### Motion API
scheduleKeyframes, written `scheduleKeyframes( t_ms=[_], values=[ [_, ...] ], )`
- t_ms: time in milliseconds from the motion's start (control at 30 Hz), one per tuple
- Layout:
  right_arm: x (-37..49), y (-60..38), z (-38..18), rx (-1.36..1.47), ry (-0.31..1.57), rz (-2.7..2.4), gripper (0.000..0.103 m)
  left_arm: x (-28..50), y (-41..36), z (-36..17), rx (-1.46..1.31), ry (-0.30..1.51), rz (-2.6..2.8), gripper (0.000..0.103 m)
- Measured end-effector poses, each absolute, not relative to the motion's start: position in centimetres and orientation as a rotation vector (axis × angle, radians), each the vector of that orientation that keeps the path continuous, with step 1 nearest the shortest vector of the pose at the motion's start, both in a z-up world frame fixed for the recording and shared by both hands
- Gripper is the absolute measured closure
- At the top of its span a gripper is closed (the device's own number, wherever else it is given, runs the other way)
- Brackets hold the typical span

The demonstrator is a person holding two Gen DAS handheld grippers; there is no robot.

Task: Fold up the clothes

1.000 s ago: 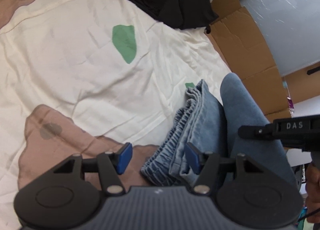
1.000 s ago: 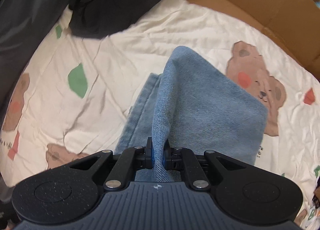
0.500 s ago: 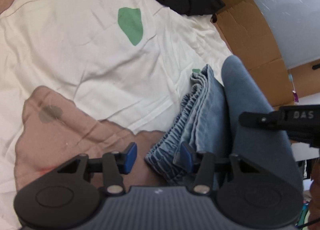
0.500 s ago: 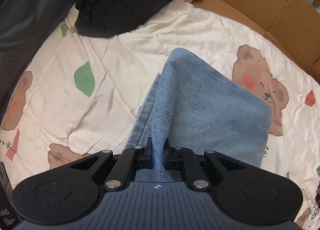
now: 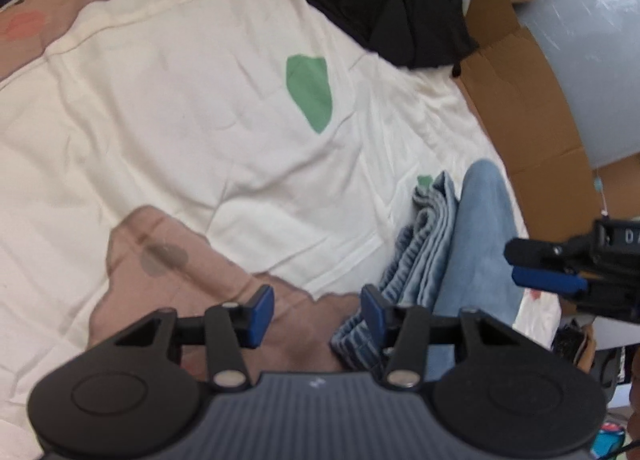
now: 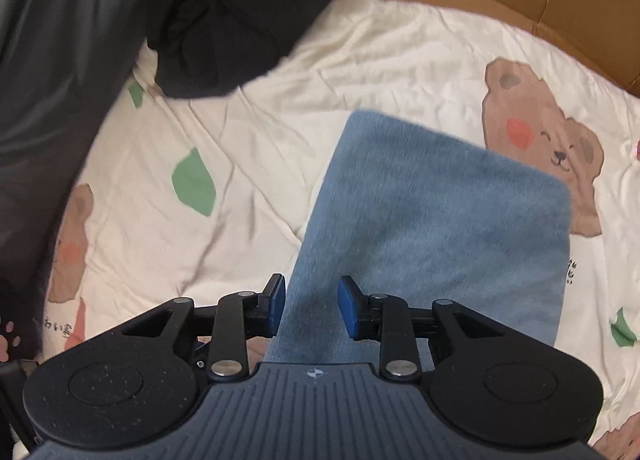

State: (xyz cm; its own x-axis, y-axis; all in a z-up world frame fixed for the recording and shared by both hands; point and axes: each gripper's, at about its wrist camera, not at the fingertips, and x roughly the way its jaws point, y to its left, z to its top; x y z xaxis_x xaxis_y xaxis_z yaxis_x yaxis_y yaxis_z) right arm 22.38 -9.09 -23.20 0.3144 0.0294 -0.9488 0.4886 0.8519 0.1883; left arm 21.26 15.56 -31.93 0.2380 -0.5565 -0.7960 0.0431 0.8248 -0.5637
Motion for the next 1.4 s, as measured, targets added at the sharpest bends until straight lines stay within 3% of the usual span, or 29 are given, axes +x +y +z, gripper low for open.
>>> scheduleKeyframes(
  t_ms=[167, 267, 600, 767, 833, 1400],
  values=[
    [21.0, -11.7, -23.3, 0.536, 1.205, -0.380, 0.067, 20.9, 14.4, -31.0, -0.483, 1.272, -0.534, 0.052],
    [19.9, -13.3, -23.8, 0.558, 1.203, -0.420, 0.067, 20.1, 13.9, -30.9, -0.522, 1.284, -0.624, 0.046],
    [20.4, -15.7, -24.9, 0.557, 1.133, -0.413, 0.067, 18.5, 12.1, -32.4, -0.557, 1.372, -0.744, 0.048],
    [22.9, -15.6, -25.8, 0.529, 1.102, -0.386, 0.068, 17.9, 12.1, -33.7, -0.585, 1.401, -0.763, 0.080],
    [23.8, -15.5, -26.4, 0.523, 1.104, -0.377, 0.068, 17.6, 12.4, -33.7, -0.586, 1.395, -0.775, 0.084],
    [29.4, -16.2, -32.7, 0.464, 1.204, -0.292, 0.070, 17.3, 14.1, -36.4, -0.643, 1.418, -0.688, 0.083]
  ],
)
